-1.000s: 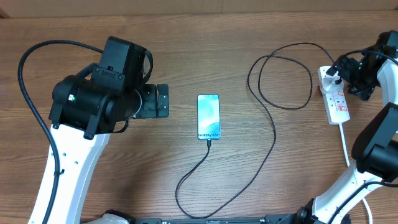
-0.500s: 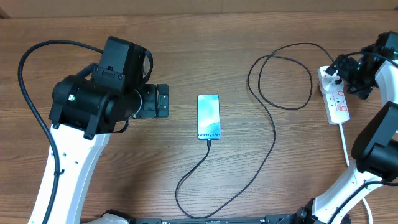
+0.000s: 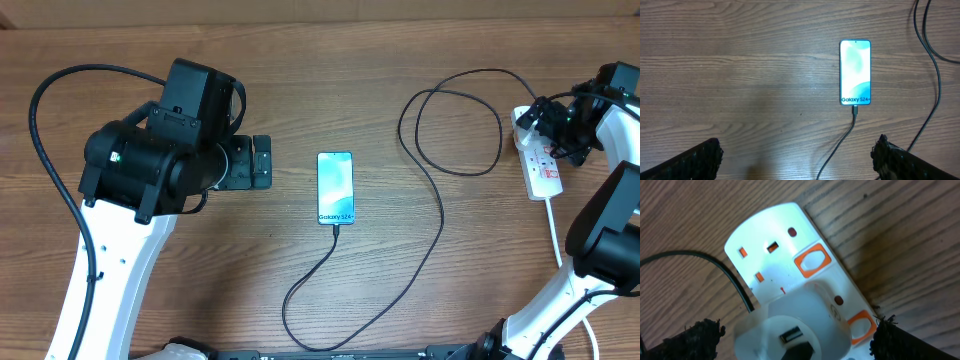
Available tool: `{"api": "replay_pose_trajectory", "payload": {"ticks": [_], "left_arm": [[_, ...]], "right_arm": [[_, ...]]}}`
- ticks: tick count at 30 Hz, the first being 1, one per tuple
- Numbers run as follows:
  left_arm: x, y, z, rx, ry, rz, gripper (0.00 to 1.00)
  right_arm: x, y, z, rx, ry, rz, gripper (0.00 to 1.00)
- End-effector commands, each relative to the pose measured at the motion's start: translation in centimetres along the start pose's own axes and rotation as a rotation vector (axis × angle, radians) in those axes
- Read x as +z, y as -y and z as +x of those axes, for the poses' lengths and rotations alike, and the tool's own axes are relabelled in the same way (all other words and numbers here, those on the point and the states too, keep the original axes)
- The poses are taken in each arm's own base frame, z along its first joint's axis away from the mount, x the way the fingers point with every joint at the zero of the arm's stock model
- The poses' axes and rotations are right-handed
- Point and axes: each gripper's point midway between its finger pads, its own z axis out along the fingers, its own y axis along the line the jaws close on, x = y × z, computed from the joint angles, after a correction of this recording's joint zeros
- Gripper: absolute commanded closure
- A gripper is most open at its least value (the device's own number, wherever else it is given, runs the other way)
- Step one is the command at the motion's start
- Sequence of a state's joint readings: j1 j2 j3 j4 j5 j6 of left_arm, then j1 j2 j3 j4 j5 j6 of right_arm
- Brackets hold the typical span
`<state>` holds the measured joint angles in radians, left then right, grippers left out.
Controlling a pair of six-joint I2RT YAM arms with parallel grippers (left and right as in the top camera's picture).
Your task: Plug charger to phone and switch on socket
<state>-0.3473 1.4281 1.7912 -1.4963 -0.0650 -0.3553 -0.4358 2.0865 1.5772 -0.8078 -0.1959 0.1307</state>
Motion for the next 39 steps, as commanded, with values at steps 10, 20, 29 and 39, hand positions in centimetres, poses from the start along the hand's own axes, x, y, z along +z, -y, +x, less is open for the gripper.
{"api": "replay_pose_trajectory", "payload": {"ticks": [10, 20, 29, 39], "left_arm": [[-0.28, -0.02, -0.46, 0.02, 0.017, -0.006, 0.0], [-0.28, -0.01, -0.47, 0.019, 0.018, -0.006, 0.0], [-0.28, -0.02, -0.46, 0.02, 0.017, -0.006, 0.0], [-0.28, -0.01, -0.47, 0.019, 0.018, -0.006, 0.0]], "right_arm": [[0.32, -0.99, -0.38, -0.019, 0.016, -0.051, 0.0], [0.32, -0.97, -0.65, -0.023, 0.027, -0.049, 0.0], [0.35, -0.94, -0.47, -0.024, 0.02, -0.048, 0.0], [0.37, -0.9, -0.11, -0.021, 0.006, -0.046, 0.0]]}}
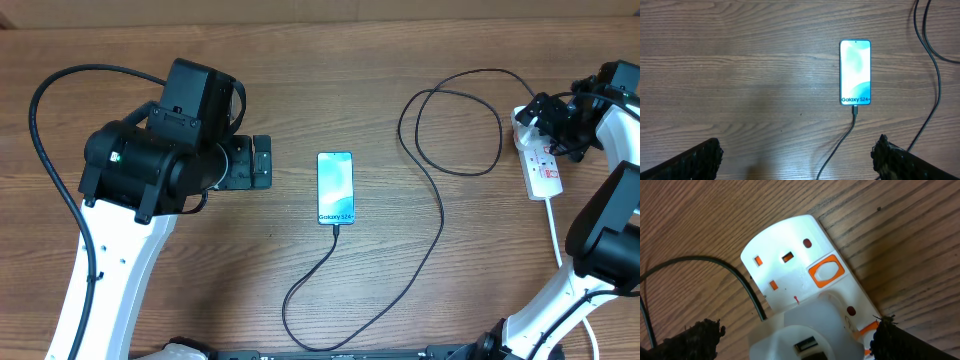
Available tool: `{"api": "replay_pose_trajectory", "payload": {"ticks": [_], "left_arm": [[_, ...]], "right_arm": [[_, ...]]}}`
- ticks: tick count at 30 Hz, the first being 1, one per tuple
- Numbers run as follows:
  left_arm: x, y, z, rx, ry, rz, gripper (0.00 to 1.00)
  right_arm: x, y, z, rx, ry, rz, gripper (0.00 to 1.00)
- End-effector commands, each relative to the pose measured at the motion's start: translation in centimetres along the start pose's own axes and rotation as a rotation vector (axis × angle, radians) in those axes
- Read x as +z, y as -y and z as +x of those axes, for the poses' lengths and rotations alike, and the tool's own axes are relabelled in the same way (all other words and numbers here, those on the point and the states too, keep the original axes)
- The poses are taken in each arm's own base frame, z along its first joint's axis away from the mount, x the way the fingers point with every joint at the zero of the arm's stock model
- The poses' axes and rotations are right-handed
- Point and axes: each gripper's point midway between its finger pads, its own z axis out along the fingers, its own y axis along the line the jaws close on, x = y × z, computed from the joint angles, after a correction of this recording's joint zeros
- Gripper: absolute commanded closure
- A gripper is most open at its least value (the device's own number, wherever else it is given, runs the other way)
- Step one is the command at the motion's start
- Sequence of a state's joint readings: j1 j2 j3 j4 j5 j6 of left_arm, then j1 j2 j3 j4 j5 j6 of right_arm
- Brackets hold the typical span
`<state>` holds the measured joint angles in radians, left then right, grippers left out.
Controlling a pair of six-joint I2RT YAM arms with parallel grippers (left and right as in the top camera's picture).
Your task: Plug charger to phone and switch on socket
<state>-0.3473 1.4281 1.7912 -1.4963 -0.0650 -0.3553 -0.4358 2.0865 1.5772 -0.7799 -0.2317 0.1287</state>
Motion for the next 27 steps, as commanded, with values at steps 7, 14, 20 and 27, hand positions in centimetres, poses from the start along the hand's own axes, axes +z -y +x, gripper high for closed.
{"api": "replay_pose_trajectory", "payload": {"ticks": [7, 14, 20, 27], "left_arm": [[-0.3, 0.0, -0.5, 0.02, 0.018, -0.006, 0.0], [-0.3, 0.0, -0.5, 0.02, 0.017, -0.006, 0.0], [-0.3, 0.0, -0.5, 0.02, 0.017, -0.006, 0.0], [-0.3, 0.0, -0.5, 0.019, 0.017, -0.006, 0.01]], "right_arm": [[0.7, -0.4, 0.9, -0.017, -0.022, -0.009, 0.0], [2.2, -1.1, 2.4, -0.025, -0.042, -0.061, 0.0], [2.1, -1.5, 2.7, -0.021, -0.058, -0.082, 0.0], [2.1, -1.3, 3.5, -0.011, -0.091, -0.076, 0.0]]}}
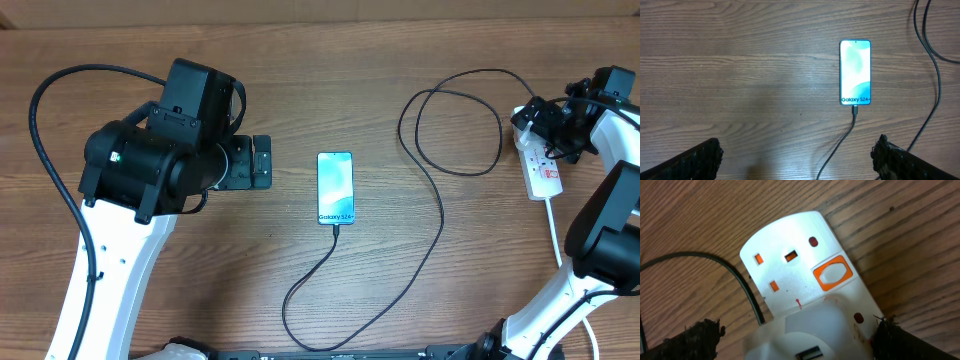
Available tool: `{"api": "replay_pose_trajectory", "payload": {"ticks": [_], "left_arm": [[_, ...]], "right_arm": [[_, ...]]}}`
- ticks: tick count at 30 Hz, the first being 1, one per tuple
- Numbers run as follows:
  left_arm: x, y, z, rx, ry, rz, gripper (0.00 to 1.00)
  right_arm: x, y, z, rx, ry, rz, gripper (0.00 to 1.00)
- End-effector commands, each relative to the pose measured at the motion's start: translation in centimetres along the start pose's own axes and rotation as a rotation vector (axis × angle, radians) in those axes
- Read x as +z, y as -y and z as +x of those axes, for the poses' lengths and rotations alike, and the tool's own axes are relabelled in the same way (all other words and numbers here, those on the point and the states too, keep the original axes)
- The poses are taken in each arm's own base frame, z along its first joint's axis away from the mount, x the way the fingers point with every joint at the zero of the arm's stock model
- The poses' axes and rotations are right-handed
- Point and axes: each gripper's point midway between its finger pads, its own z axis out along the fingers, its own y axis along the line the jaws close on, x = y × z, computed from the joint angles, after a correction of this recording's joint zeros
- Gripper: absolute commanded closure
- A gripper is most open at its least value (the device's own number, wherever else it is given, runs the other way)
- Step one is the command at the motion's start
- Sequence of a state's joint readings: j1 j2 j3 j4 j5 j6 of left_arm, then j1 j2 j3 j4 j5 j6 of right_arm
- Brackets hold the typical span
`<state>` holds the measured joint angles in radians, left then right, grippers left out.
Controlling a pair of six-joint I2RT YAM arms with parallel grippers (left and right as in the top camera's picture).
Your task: Plug charger to phone and switch on socket
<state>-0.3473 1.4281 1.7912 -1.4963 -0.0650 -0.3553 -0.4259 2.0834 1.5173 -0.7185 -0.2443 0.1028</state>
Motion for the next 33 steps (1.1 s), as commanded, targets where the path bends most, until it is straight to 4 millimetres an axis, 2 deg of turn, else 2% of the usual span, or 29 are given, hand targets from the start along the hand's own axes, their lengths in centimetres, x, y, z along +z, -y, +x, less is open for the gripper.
{"api": "replay_pose_trajectory", "payload": {"ticks": [1, 24, 33], "left_arm": [[-0.3, 0.0, -0.5, 0.019, 0.018, -0.006, 0.0], [-0.3, 0.0, -0.5, 0.019, 0.018, -0.006, 0.01], [-0.3, 0.0, -0.5, 0.019, 0.018, -0.006, 0.0]], "right_arm": [[0.9, -1.1, 2.7, 0.027, -0.093, -0.06, 0.0], [0.8, -0.9, 4.1, 0.044, -0.149, -0.05, 0.0], [0.9, -1.2, 2.6, -0.016, -0.087, -0.062, 0.0]]}}
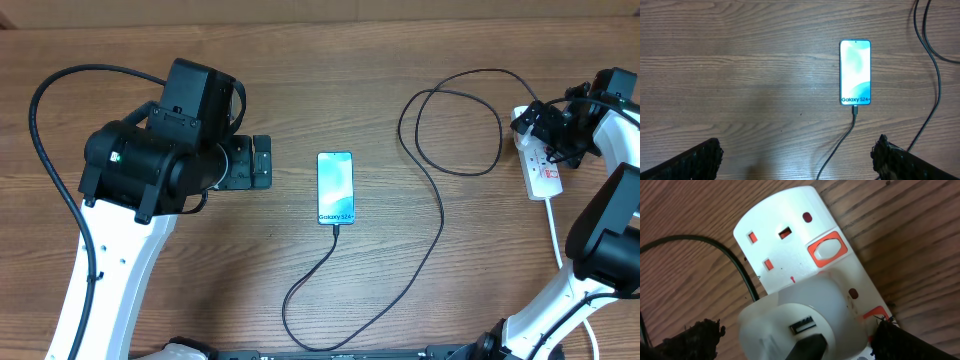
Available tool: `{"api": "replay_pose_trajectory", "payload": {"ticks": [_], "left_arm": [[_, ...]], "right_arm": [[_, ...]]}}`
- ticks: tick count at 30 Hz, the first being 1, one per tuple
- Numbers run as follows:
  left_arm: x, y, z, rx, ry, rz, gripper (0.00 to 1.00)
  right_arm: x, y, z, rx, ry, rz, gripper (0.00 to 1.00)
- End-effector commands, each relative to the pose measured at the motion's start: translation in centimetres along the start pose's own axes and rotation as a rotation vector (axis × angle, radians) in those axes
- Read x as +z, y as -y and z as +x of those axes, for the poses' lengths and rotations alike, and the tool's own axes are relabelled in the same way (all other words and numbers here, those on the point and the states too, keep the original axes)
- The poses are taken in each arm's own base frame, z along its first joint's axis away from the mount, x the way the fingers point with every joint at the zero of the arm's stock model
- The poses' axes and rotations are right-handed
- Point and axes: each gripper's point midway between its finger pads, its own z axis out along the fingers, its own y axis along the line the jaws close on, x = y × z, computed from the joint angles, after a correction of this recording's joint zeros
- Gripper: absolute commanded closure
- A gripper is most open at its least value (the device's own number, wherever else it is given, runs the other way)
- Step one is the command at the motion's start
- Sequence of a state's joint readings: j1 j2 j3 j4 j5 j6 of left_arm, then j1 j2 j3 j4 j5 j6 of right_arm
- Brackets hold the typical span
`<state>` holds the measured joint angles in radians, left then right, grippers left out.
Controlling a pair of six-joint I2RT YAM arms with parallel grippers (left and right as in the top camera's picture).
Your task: Plug charger to phone and switch on socket
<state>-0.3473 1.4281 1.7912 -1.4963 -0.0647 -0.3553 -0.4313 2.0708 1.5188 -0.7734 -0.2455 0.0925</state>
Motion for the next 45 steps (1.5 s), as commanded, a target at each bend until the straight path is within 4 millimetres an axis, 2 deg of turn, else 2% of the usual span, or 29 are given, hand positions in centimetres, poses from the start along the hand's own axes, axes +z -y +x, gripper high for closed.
{"api": "replay_pose_trajectory", "payload": {"ticks": [1, 10, 45], "left_arm": [[-0.3, 0.0, -0.5, 0.02, 0.017, -0.007, 0.0], [-0.2, -0.1, -0.5, 0.018, 0.017, -0.008, 0.0], [-0.2, 0.0, -0.6, 0.018, 0.019, -0.007, 0.0]], "right_arm": [[1.6, -1.4, 1.5, -0.029, -0.043, -0.067, 0.0], [1.6, -1.0, 0.7, -0.037, -0.011, -0.042, 0.0], [1.7, -3.0, 2.4, -0.045, -0.078, -0.117, 0.0]]}}
